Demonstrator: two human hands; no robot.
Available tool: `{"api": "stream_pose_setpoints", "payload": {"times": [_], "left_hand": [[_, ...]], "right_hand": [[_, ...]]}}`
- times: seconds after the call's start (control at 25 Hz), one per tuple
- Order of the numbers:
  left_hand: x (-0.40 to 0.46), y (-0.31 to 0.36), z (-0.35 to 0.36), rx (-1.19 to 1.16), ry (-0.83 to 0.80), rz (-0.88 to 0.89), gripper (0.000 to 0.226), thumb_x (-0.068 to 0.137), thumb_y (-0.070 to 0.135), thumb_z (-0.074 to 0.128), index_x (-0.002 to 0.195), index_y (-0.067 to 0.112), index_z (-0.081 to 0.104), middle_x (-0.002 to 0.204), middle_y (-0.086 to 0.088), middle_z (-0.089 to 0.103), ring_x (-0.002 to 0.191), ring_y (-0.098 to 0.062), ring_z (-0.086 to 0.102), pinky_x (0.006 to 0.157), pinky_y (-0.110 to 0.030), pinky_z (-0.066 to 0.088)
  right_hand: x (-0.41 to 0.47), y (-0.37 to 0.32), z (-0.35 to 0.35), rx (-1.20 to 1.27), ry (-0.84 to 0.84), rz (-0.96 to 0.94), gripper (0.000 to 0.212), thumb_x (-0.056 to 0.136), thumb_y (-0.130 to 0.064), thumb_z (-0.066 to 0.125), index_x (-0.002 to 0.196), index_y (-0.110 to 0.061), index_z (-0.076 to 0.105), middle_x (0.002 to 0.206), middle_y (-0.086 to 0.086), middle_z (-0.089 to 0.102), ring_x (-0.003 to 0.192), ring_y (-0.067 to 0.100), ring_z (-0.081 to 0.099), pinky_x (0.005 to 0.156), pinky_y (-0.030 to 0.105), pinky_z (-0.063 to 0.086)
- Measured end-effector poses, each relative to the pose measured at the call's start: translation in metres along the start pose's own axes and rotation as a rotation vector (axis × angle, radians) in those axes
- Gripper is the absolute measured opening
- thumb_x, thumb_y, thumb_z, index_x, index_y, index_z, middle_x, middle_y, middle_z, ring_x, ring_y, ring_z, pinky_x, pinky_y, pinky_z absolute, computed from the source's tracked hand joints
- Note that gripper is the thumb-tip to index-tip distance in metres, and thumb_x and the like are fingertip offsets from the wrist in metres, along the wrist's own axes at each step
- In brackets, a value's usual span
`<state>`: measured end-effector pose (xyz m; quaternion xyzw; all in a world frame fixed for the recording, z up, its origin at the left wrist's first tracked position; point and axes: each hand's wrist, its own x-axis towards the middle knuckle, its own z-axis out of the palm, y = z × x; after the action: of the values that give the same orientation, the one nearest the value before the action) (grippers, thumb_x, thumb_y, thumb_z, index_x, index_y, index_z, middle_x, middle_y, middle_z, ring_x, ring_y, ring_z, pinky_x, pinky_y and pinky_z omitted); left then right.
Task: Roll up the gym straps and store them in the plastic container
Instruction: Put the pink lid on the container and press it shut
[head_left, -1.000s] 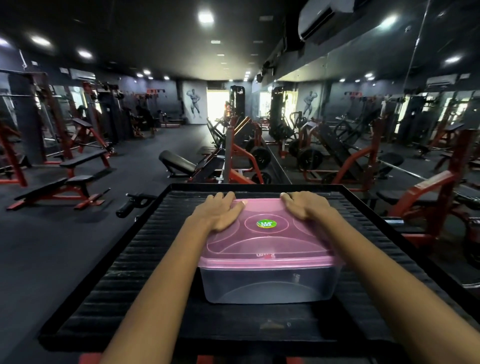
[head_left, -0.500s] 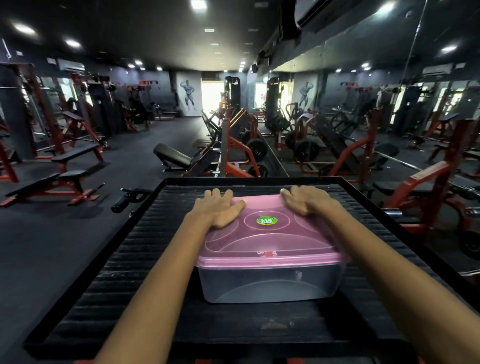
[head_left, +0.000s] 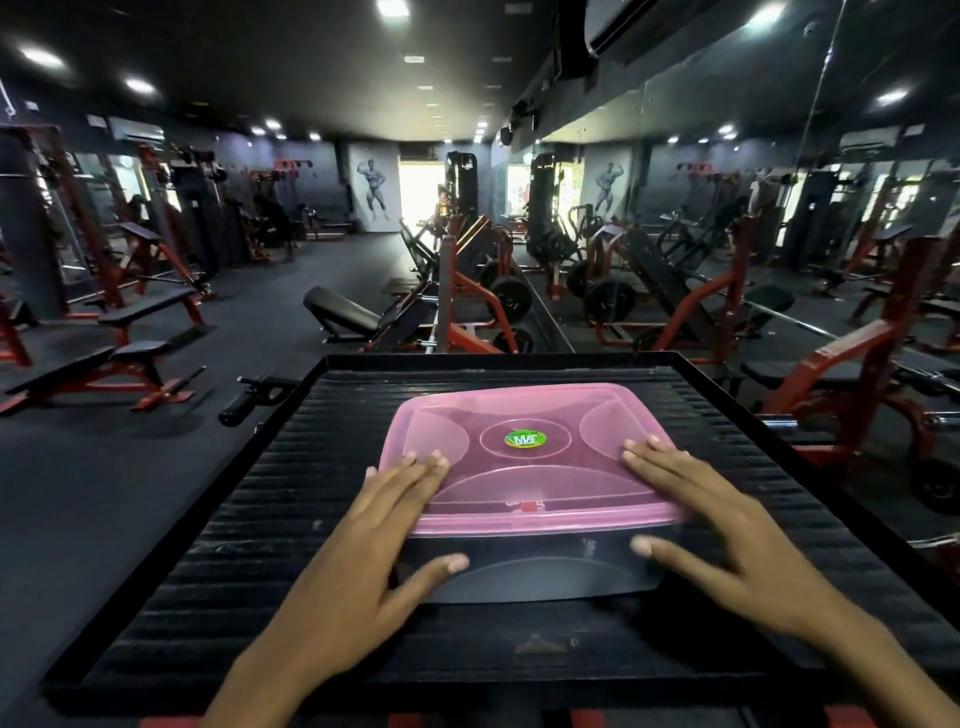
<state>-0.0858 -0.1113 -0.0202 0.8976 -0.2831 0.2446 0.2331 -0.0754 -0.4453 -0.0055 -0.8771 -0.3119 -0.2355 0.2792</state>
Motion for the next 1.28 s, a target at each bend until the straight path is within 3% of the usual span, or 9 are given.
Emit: {"api": "stream_pose_setpoints", "payload": {"times": [0.2, 0.36, 0.56, 0.68, 0.76, 0.92, 1.04, 1.2, 1.28], "left_hand": [[-0.005, -0.009, 0.01, -0.067, 0.25, 0.13, 0.045, 0.096, 0.029, 0.048, 0.134, 0.005, 0.053, 0.142, 0.005, 0.052, 0.133, -0.011, 0.047, 0.116, -0.03, 0.029], [-0.005, -0.015, 0.008, 0.061, 0.247, 0.235, 0.044, 0.094, 0.025, 0.053, 0.131, 0.0, 0.054, 0.138, -0.005, 0.055, 0.13, -0.016, 0.05, 0.114, -0.034, 0.034], [-0.006, -0.009, 0.006, 0.019, 0.247, 0.196, 0.041, 0.093, 0.023, 0.053, 0.127, 0.001, 0.058, 0.135, -0.006, 0.058, 0.129, -0.015, 0.052, 0.114, -0.035, 0.034], [0.003, 0.0, -0.007, -0.194, 0.225, 0.051, 0.042, 0.088, 0.038, 0.06, 0.119, 0.011, 0.066, 0.125, 0.002, 0.065, 0.121, -0.007, 0.058, 0.11, -0.023, 0.036], [0.026, -0.005, -0.011, -0.354, 0.225, -0.182, 0.032, 0.088, 0.04, 0.063, 0.111, 0.018, 0.071, 0.117, 0.006, 0.069, 0.114, -0.001, 0.061, 0.101, -0.013, 0.04], [0.09, -0.04, -0.01, -0.302, 0.139, -0.528, 0.022, 0.09, 0.012, 0.063, 0.11, 0.014, 0.072, 0.115, -0.004, 0.07, 0.11, -0.007, 0.06, 0.102, -0.021, 0.041], [0.118, -0.052, -0.002, -0.117, 0.107, -0.592, 0.024, 0.093, 0.011, 0.059, 0.113, 0.004, 0.069, 0.119, -0.01, 0.069, 0.114, -0.019, 0.061, 0.097, -0.018, 0.037], [0.129, -0.055, 0.007, -0.083, 0.102, -0.613, 0.024, 0.096, 0.012, 0.054, 0.112, 0.005, 0.071, 0.117, -0.013, 0.069, 0.115, -0.025, 0.06, 0.098, -0.021, 0.037], [0.131, -0.056, 0.008, -0.076, 0.087, -0.613, 0.024, 0.096, 0.012, 0.054, 0.111, 0.005, 0.071, 0.116, -0.013, 0.07, 0.114, -0.025, 0.061, 0.097, -0.021, 0.037]], "right_hand": [[-0.017, 0.015, 0.011, -0.167, 0.193, -0.16, 0.042, 0.093, -0.018, 0.053, 0.132, -0.002, 0.054, 0.142, 0.006, 0.051, 0.136, 0.017, 0.044, 0.114, 0.033, 0.032], [-0.017, 0.018, 0.017, -0.215, 0.252, -0.213, 0.038, 0.092, -0.013, 0.055, 0.129, -0.001, 0.056, 0.138, 0.009, 0.054, 0.132, 0.018, 0.049, 0.113, 0.033, 0.036], [-0.016, 0.016, 0.011, -0.164, 0.227, -0.201, 0.038, 0.091, -0.019, 0.058, 0.125, -0.001, 0.061, 0.134, 0.006, 0.059, 0.129, 0.016, 0.053, 0.111, 0.03, 0.038], [-0.004, 0.003, -0.002, 0.289, 0.27, 0.065, 0.042, 0.086, -0.042, 0.064, 0.112, -0.01, 0.071, 0.119, 0.0, 0.069, 0.117, 0.01, 0.062, 0.1, 0.023, 0.047], [0.024, 0.015, -0.003, 0.494, 0.336, 0.329, 0.031, 0.084, -0.041, 0.067, 0.103, -0.017, 0.076, 0.106, -0.003, 0.074, 0.106, 0.01, 0.067, 0.092, 0.024, 0.051], [0.095, 0.069, 0.011, 0.481, 0.292, 0.67, 0.014, 0.084, -0.013, 0.071, 0.096, -0.015, 0.076, 0.102, 0.007, 0.074, 0.089, 0.012, 0.066, 0.083, 0.031, 0.053], [0.127, 0.089, 0.016, 0.522, 0.269, 0.812, 0.016, 0.078, -0.012, 0.076, 0.091, -0.003, 0.076, 0.089, 0.011, 0.073, 0.082, 0.018, 0.063, 0.071, 0.029, 0.051], [0.144, 0.093, 0.014, 0.342, 0.143, 0.836, 0.015, 0.078, -0.023, 0.077, 0.07, -0.011, 0.074, 0.074, 0.006, 0.068, 0.077, 0.022, 0.06, 0.077, 0.033, 0.05], [0.145, 0.094, 0.014, 0.345, 0.116, 0.833, 0.019, 0.08, -0.023, 0.077, 0.071, -0.006, 0.073, 0.069, 0.005, 0.065, 0.074, 0.021, 0.057, 0.075, 0.032, 0.046]]}}
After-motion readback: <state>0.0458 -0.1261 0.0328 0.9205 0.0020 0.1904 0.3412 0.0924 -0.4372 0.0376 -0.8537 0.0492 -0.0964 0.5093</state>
